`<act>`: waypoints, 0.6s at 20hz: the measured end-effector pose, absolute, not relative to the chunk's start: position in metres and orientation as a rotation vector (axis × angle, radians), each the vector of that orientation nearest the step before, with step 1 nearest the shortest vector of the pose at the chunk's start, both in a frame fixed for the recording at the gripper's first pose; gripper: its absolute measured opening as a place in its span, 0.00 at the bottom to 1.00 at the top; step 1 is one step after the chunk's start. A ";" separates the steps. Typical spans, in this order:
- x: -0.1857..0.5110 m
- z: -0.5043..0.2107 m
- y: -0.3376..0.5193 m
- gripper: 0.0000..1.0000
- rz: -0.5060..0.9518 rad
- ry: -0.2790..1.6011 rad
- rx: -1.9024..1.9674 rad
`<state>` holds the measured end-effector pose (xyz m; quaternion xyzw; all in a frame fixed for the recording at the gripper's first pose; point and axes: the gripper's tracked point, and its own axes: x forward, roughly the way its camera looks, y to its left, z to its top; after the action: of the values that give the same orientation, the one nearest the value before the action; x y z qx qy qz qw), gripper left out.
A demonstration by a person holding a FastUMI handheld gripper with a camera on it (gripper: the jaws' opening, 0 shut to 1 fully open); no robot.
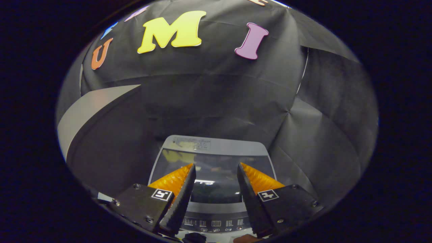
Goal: Put the clothes into the washing machine and then close the washing machine lid.
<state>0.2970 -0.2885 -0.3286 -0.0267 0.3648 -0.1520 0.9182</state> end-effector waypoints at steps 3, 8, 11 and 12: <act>0.284 -0.321 -0.284 0.78 -0.350 0.731 -0.035; 0.267 -0.278 -0.264 0.78 -0.412 0.624 -0.007; 0.247 -0.240 -0.239 0.78 -0.419 0.537 0.034; 0.237 -0.227 -0.229 0.78 -0.420 0.505 0.041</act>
<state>0.2368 -0.2290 -0.2269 0.0203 0.2480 -0.2064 0.9463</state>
